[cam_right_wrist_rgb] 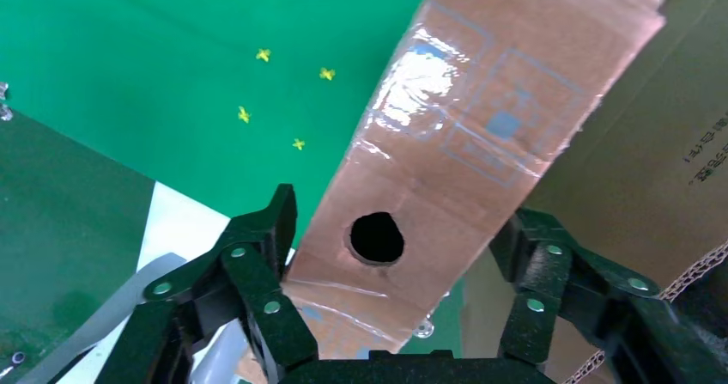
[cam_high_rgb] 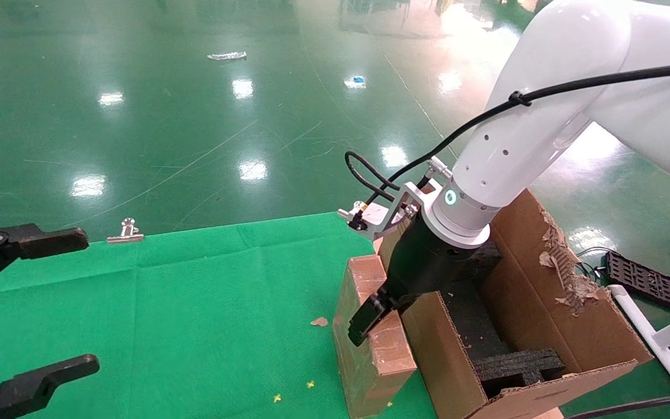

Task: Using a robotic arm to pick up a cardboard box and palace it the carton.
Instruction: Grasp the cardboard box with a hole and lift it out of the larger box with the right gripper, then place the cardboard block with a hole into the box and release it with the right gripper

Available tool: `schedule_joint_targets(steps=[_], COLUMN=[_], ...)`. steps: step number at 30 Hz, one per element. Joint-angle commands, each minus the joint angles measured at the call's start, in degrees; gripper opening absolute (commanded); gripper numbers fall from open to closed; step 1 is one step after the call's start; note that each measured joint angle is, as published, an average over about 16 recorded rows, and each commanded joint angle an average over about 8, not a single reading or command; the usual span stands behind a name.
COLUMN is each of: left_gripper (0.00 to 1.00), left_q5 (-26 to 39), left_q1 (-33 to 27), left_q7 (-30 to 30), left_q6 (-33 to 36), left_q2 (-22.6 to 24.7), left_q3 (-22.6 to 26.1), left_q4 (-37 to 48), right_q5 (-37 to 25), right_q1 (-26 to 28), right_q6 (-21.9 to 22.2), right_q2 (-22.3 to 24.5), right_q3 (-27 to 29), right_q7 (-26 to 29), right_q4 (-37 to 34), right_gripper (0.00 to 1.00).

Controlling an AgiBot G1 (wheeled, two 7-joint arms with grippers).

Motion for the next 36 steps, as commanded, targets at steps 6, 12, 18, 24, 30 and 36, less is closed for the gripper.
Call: schedule_joint_targets(steps=[6, 12, 18, 24, 30, 36], left_gripper=[0.00, 0.00, 0.00, 0.00, 0.00, 0.00], left_q5=[0.0, 0.0, 0.0, -0.1, -0.1, -0.1], left_q1=[0.0, 0.0, 0.0, 0.0, 0.0, 0.0], left_q7=[0.0, 0.0, 0.0, 0.0, 0.1, 0.1], left_q6=[0.0, 0.0, 0.0, 0.0, -0.1, -0.1], left_q2=[0.0, 0.0, 0.0, 0.0, 0.0, -0.1], left_q3=[0.0, 0.0, 0.1, 0.1, 0.1, 0.1], left_q4=[0.0, 0.0, 0.0, 0.0, 0.0, 0.0], right_q5=[-0.3, -0.4, 0.6, 2.0, 1.0, -5.0], right_q1=[-0.2, 0.0, 1.9, 7.0, 13.2, 18.4], right_q6=[0.2, 0.4, 2.6, 6.8, 8.4, 6.8], right_q2=[0.3, 0.8, 3.8, 10.7, 16.5, 19.4], right_q3=[-0.2, -0.1, 2.1, 7.2, 10.9, 10.6], right_q7=[0.5, 0.5, -3.5, -12.2, -19.3, -22.1], right_q4=[0.8, 1.4, 3.0, 4.8, 2.3, -3.2], right_gripper=[0.00, 0.00, 0.00, 0.00, 0.00, 0.00])
